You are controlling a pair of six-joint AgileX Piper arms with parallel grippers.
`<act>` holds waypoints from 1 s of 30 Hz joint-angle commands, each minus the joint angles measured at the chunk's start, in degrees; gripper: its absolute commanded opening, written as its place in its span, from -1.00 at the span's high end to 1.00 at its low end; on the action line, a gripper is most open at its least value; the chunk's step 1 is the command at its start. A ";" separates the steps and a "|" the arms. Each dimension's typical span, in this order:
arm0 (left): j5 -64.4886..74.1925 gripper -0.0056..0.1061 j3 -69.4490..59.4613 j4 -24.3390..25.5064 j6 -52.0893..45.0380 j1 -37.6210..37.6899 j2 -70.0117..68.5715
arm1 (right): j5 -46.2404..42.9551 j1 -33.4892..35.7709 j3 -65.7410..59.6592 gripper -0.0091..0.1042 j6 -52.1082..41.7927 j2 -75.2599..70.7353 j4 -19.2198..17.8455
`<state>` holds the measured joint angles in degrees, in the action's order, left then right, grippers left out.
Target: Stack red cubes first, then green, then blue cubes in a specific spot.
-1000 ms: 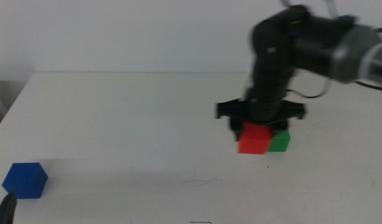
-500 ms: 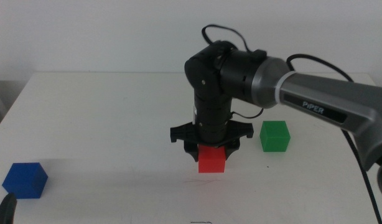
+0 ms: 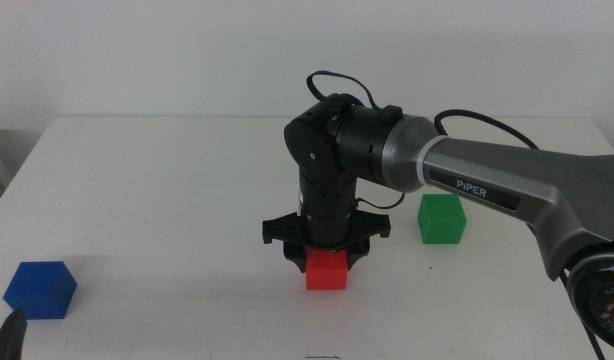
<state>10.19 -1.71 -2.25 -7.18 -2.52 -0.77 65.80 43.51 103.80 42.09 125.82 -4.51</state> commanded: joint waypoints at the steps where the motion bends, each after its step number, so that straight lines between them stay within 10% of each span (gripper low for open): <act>1: -4.78 -0.73 0.21 -0.83 0.56 0.08 -1.16 | -1.58 0.04 1.91 0.86 0.10 -3.17 -0.77; 15: -4.78 -0.73 0.21 -0.83 0.56 0.08 -1.16 | -1.95 0.04 1.91 0.72 0.12 -0.92 -0.78; 16: -4.78 -0.73 0.21 -0.83 0.56 0.08 -1.16 | -2.21 -0.02 1.91 -0.25 0.13 -0.92 -0.73; 17: -4.78 -0.73 0.21 -0.83 0.56 0.08 -1.16 | -2.34 -0.02 1.91 -0.36 0.13 -0.92 -0.73; 23: -4.78 -0.73 0.21 -0.83 0.56 0.08 -1.16 | -1.87 -0.14 1.98 -0.82 -0.05 -2.34 -0.56; 30: -4.78 -0.73 0.21 -0.83 0.56 0.08 -1.16 | -0.11 1.06 2.47 -0.82 -1.99 -12.23 -2.19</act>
<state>10.19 -1.71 -2.25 -7.18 -2.52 -0.77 65.27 44.22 104.25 41.22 120.52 -4.92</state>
